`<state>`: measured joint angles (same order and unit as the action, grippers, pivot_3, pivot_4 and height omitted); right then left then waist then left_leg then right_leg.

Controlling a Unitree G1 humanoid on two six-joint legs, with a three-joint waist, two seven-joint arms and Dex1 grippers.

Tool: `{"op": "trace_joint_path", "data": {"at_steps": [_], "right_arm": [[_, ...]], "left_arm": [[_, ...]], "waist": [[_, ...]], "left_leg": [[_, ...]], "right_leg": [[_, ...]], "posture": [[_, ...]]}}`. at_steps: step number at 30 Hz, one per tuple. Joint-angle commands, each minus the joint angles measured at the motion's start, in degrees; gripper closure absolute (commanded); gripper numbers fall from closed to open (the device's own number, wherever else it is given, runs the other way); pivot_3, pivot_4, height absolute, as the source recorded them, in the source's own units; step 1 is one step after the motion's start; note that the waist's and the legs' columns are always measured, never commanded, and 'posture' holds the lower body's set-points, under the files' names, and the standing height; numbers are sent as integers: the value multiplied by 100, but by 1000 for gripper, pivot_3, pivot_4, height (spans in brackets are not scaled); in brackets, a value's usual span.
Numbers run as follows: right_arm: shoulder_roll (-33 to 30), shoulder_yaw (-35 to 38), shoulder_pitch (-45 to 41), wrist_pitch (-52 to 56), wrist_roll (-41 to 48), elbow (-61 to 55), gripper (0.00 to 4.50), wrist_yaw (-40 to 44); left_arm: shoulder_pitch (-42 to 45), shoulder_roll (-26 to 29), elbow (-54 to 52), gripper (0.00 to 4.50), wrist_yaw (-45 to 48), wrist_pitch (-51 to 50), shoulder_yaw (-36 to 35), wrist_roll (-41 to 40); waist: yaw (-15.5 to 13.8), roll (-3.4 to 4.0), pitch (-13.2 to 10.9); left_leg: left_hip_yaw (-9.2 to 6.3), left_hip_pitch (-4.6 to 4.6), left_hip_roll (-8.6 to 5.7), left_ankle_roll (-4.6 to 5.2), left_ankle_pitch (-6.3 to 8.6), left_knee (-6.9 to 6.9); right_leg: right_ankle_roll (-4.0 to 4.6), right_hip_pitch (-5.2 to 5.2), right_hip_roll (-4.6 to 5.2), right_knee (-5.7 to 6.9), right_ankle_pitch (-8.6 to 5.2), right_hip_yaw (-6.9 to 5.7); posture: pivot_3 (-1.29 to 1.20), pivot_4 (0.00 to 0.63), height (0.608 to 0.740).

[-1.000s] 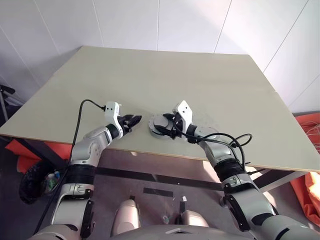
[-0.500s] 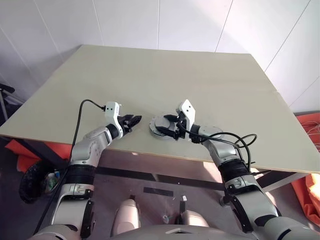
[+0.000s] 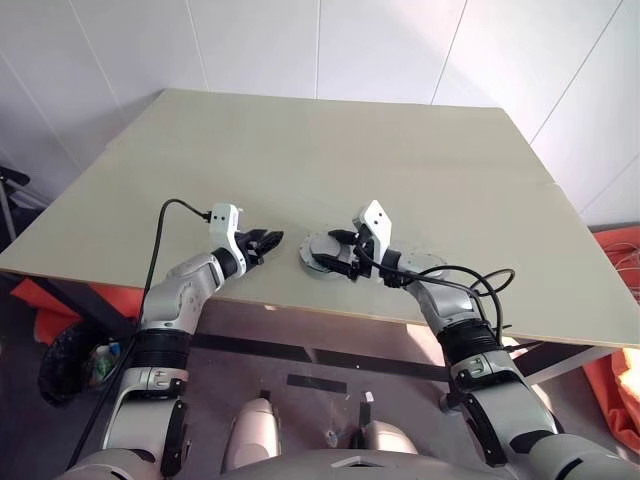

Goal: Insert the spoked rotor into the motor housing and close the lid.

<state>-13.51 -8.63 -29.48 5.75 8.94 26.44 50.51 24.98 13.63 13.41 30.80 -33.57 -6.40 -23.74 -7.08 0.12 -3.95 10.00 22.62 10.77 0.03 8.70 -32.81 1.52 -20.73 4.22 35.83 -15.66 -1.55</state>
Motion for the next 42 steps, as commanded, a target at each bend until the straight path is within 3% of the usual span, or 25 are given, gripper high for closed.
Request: {"op": "trace_joint_path", "data": {"at_steps": [1, 17, 26, 42], "right_arm": [[-126, -3, 125, 40, -58, 70, 1361, 49], [-119, -130, 143, -488, -340, 526, 1361, -214], [-200, -304, 131, -651, -523, 923, 1361, -380], [-650, -564, -4, 327, -508, 353, 1361, 232]], "left_arm": [[81, 68, -183, 1926, 8, 69, -60, -24], [85, 49, -187, 1926, -4, 60, -45, -20], [100, -16, -227, 1926, -48, -24, -38, -61], [83, -149, -292, 1926, -107, -104, -30, -112]], "waist": [[-6, 0, 0], [-15, -2, 1], [-11, -1, 2], [-38, 2, 7]], "left_leg": [[0, 0, 0, 1, 0, 0], [0, -6, -1, 1, 1, -1], [0, -106, -4, 7, 6, 17], [2, -92, -12, 10, 8, 44]], "right_leg": [[0, 1, 0, -1, 0, -1], [0, 10, 1, -6, 0, -3], [-35, 91, 6, -16, -21, -1], [-4, 97, 6, -63, -2, 1]], "posture": [[0, 0, 740], [0, 0, 740], [0, 0, 740], [0, 0, 740]]}}
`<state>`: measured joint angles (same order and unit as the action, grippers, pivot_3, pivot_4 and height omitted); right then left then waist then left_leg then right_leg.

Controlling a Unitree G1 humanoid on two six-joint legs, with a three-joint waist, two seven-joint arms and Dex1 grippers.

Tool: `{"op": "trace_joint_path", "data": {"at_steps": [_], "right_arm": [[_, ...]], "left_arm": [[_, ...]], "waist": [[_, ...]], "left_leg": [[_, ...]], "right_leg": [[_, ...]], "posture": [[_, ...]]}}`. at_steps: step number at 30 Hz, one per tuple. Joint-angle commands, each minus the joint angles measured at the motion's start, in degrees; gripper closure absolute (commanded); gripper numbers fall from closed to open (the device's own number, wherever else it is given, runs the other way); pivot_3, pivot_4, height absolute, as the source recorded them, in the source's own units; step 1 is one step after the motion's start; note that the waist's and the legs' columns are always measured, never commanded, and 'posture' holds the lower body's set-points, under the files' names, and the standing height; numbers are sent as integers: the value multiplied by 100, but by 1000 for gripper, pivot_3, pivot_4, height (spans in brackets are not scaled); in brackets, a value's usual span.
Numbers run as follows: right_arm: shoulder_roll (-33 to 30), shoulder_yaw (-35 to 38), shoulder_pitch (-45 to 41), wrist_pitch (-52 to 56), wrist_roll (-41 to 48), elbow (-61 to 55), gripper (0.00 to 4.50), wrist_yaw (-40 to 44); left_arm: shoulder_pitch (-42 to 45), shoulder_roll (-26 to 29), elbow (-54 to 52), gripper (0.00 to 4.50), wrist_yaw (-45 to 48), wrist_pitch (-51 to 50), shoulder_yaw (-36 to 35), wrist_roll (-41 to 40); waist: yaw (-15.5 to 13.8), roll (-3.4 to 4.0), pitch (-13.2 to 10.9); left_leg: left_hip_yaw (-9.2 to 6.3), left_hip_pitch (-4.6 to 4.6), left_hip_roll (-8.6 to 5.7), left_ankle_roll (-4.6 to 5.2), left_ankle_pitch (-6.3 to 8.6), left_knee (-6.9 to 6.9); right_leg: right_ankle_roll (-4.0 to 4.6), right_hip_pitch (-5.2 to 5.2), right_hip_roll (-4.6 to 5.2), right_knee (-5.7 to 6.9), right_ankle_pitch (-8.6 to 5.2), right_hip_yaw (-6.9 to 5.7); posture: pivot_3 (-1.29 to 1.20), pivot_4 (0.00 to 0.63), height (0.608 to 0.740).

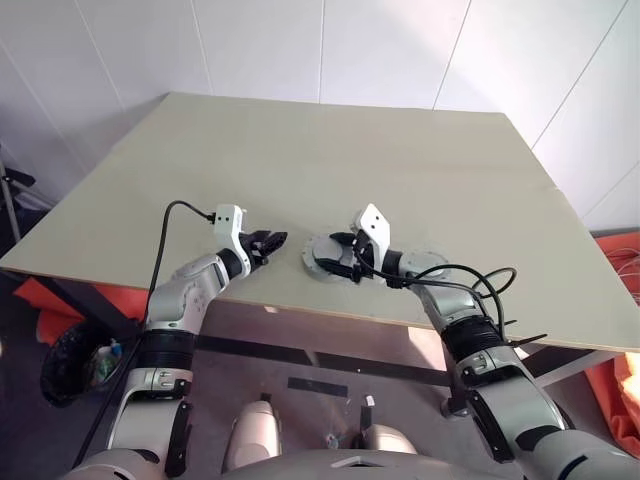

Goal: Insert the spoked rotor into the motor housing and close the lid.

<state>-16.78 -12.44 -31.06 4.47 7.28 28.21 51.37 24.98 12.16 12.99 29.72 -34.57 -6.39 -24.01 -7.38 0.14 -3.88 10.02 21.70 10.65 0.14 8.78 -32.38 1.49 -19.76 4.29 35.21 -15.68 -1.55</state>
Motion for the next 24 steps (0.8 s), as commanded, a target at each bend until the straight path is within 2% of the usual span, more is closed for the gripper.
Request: {"op": "trace_joint_path", "data": {"at_steps": [1, 6, 11, 14, 20, 24], "right_arm": [[-330, -181, 133, 508, -315, 132, 1361, 155], [-309, -227, 112, 523, -350, 122, 1361, 77], [-292, -264, 137, 512, -375, 123, 1361, 25], [-281, -271, 131, 510, -378, 128, 1361, 1], [-282, -270, 140, 469, -391, 137, 1361, -71], [-284, -263, 140, 450, -389, 142, 1361, -97]], "left_arm": [[85, -13, -253, 1926, -2, -9, -34, -93], [200, -148, -222, 1926, -41, -157, -115, -251], [498, -536, -141, 1926, -102, -698, -290, -752], [648, -721, -74, 2489, -52, -969, -274, -948], [840, -775, 59, 4474, 79, -1402, -179, -1123], [857, -763, 138, 4474, 61, -1597, -189, -1155]], "waist": [[-13, 0, 0], [-12, -1, 1], [-13, -1, 1], [-7, 1, 3], [-3, 4, 5], [-4, 4, 5]], "left_leg": [[0, 4, -1, 4, 3, 0], [2, 14, -1, 17, 10, 1], [2, 12, 0, 17, 10, 2], [3, 8, -1, 17, 10, 2], [4, 7, 0, 16, 10, 6], [4, 5, 0, 17, 10, 6]], "right_leg": [[0, 0, 0, -8, 0, -1], [0, 1, 0, -28, 1, -3], [0, 2, 0, -27, 1, -5], [0, 7, 1, -27, 1, -4], [0, 5, 0, -28, 1, -4], [0, 7, 1, -28, 1, -4]], "posture": [[0, 0, 740], [0, 0, 740], [0, 0, 740], [0, 0, 740], [0, 0, 740], [0, 0, 740]]}}
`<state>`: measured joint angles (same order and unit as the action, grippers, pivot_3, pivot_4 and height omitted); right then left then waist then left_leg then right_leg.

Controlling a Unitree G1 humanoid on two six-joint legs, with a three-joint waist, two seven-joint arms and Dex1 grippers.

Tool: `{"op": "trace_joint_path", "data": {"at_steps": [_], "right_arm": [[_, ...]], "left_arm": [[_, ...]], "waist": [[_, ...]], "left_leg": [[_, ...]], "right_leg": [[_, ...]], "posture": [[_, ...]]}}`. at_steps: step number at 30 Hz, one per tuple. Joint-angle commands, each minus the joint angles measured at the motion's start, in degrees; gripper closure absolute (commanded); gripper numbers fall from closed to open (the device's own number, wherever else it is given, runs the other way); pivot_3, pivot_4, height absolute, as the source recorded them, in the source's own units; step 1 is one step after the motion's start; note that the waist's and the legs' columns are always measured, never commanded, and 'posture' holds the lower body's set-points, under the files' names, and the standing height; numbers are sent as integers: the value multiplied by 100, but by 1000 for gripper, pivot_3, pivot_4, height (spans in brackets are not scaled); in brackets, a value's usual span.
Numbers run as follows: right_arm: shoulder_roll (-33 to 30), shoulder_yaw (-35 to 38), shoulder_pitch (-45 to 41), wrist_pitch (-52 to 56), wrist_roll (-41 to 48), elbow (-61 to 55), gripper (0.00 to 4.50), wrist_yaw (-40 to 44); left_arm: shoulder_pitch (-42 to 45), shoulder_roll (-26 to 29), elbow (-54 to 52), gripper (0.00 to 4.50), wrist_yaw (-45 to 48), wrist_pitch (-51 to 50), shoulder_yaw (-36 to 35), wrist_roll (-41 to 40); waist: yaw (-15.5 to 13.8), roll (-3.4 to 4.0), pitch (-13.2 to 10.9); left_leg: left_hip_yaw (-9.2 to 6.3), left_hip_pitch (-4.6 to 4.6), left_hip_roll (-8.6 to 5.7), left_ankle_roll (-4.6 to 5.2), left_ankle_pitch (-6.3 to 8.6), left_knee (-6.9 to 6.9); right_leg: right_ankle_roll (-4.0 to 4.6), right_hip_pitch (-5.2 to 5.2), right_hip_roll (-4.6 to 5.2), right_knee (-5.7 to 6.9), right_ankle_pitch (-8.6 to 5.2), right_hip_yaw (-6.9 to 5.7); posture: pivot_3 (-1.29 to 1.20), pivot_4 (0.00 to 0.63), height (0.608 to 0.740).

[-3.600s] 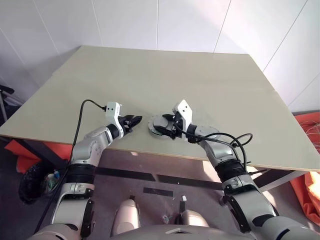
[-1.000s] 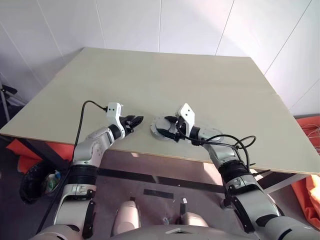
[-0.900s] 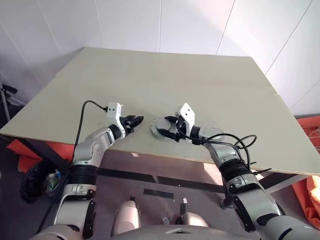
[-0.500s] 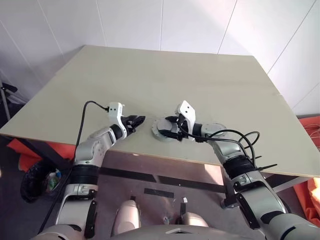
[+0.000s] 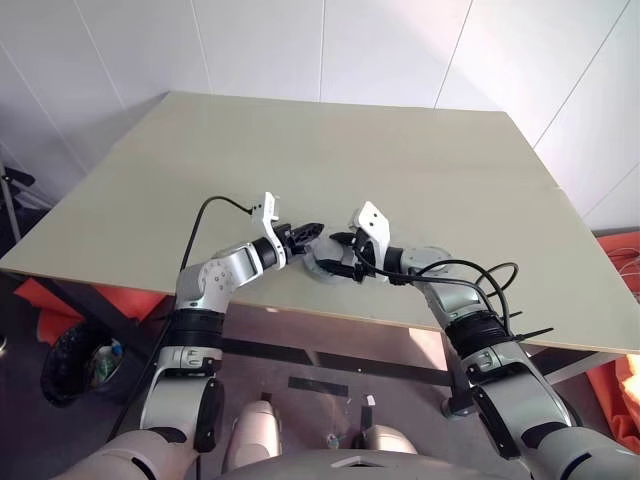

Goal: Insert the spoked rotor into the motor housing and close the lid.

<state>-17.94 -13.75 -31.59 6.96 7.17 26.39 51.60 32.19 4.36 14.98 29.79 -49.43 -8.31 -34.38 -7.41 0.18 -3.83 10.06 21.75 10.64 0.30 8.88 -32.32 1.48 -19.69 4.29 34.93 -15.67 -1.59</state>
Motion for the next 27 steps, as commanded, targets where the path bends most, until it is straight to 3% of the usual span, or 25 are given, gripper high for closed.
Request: {"op": "trace_joint_path", "data": {"at_steps": [1, 11, 27], "right_arm": [[-168, -134, 192, 193, -380, 326, 1361, -126], [-141, -126, 168, 147, -392, 336, 1361, -208], [-158, -55, 39, 337, -288, 237, 1361, -309]], "left_arm": [[138, 28, -34, 4474, 43, -204, 30, -110], [301, 168, 388, 4474, -286, -1054, 173, 87], [398, 226, 627, 4474, -472, -1269, 15, 107]], "waist": [[-1, 0, 0], [6, 8, 5], [9, 17, 11]], "left_leg": [[0, 0, 0, 0, 0, 0], [0, -8, 0, 0, 0, 2], [-1, -53, -3, 0, 1, 19]], "right_leg": [[0, 0, 0, 0, 0, 0], [0, 6, 0, 0, 0, 0], [-34, 46, 1, -15, -20, 2]], "posture": [[0, 0, 740], [0, 0, 740], [0, 0, 740]]}}
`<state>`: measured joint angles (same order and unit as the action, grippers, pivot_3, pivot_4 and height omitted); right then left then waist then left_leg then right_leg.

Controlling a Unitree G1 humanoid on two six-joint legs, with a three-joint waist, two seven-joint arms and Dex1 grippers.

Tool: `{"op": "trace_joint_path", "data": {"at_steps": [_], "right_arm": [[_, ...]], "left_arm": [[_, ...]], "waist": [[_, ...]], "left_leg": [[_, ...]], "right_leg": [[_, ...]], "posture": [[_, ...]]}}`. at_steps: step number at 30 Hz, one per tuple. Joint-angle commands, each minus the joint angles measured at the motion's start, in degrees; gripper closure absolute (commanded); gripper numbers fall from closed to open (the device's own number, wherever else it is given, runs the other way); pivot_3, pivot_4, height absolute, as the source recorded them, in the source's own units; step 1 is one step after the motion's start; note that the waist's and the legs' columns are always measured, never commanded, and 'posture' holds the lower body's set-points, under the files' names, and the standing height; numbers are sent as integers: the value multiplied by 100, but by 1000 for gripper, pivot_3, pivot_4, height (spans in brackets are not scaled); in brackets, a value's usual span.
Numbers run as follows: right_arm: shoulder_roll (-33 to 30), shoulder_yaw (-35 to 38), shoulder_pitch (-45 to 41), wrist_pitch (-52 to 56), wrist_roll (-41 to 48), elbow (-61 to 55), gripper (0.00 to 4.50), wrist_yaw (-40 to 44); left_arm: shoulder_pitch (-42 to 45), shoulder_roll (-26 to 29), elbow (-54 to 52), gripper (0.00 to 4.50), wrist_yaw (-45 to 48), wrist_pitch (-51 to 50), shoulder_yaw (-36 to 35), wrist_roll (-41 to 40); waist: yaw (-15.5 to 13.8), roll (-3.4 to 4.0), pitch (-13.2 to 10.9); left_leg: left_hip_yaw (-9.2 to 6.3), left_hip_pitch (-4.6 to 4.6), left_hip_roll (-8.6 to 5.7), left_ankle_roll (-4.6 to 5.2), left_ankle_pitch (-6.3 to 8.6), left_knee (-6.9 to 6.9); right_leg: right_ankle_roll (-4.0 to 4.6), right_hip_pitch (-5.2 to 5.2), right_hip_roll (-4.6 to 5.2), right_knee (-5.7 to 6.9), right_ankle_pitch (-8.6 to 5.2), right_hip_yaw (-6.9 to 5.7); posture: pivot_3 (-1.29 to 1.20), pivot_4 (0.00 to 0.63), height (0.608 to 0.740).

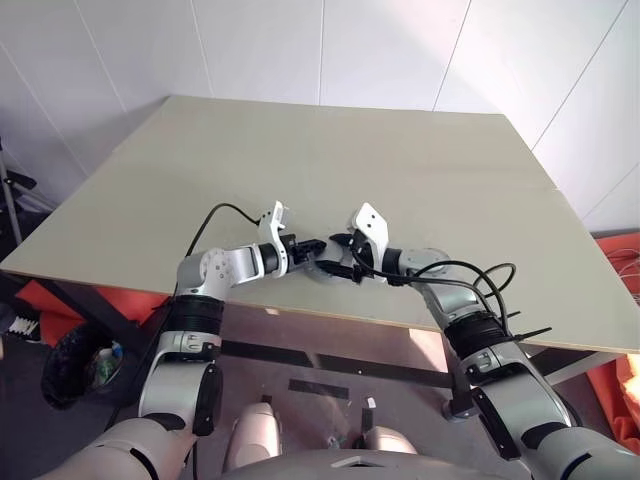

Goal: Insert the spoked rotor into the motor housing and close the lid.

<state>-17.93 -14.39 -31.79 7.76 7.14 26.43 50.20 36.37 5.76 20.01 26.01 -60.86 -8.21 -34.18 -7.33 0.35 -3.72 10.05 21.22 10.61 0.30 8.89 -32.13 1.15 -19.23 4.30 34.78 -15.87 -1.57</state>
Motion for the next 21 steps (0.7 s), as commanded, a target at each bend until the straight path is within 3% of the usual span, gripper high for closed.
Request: {"op": "trace_joint_path", "data": {"at_steps": [1, 3, 7, 13, 21], "right_arm": [[-159, 16, 47, 268, -282, 231, 1361, -170], [-146, 53, 27, 353, -203, 233, 1361, -108], [-147, 67, 16, 340, -211, 208, 42, -97], [-91, 124, -11, 128, -274, 214, 42, -275], [40, 628, -118, 562, 460, -250, 42, -84]], "left_arm": [[-19, 84, 121, 4474, -93, -139, -5, 83], [-18, 80, 118, 4474, -88, -162, -12, 79], [-14, 84, 119, 4500, -71, -196, -7, 77], [-15, 98, 103, 4500, -46, -249, 17, 63], [-7, 118, 104, 4500, -2, -309, 24, 33]], "waist": [[0, 0, 0], [0, 0, 0], [2, -1, 0], [8, -1, 0], [10, -2, -1]], "left_leg": [[0, -1, 0, 0, 0, 1], [0, -1, 0, 0, 0, 2], [-1, 0, -2, 0, 0, 4], [0, 0, -5, 0, 0, 18], [0, 5, -10, -1, 0, 36]], "right_leg": [[-3, -1, 0, 0, -2, 0], [-6, -2, 0, 0, -3, 0], [-8, -4, 1, -1, -4, 1], [-8, -7, 0, -7, -5, 3], [-8, -19, 1, -8, -5, 5]], "posture": [[0, 0, 740], [0, 0, 740], [0, 0, 740], [0, 0, 740], [0, 0, 740]]}}
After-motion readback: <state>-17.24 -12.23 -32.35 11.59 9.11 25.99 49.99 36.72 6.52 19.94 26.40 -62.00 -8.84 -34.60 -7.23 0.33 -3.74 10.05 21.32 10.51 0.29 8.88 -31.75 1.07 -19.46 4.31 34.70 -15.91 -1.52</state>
